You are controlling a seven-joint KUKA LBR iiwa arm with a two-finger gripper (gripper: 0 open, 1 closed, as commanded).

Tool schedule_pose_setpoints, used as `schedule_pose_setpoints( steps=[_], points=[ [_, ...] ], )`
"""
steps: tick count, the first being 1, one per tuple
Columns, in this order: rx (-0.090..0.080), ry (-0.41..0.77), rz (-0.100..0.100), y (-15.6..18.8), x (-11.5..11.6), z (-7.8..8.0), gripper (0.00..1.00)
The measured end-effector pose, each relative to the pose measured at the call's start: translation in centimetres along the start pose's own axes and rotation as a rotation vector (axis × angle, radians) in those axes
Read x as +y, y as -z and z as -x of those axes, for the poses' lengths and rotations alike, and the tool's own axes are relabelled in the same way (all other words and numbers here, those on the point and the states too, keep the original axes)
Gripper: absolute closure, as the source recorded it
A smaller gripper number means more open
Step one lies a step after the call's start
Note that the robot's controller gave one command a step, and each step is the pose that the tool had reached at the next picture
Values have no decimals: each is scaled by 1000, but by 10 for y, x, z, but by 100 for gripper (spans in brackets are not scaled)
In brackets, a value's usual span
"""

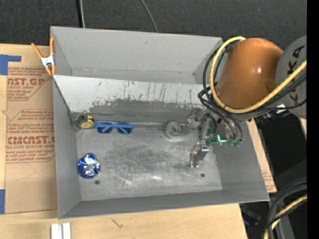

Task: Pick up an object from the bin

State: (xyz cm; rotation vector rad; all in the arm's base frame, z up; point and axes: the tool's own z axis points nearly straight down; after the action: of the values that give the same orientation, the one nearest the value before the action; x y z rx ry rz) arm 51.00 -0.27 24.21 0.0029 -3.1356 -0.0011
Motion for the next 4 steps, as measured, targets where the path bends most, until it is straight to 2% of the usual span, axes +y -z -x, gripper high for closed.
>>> schedule_pose_setpoints(
  steps=[1,2,3,4],
  points=[
    [2,29,0,-149,-3,-9,0],
    [-9,-232,0,-95,-35,-11,0],
    [-12,-219,0,-172,51,26,0],
    [-20,-212,4,-104,110,80,0]
  ],
)
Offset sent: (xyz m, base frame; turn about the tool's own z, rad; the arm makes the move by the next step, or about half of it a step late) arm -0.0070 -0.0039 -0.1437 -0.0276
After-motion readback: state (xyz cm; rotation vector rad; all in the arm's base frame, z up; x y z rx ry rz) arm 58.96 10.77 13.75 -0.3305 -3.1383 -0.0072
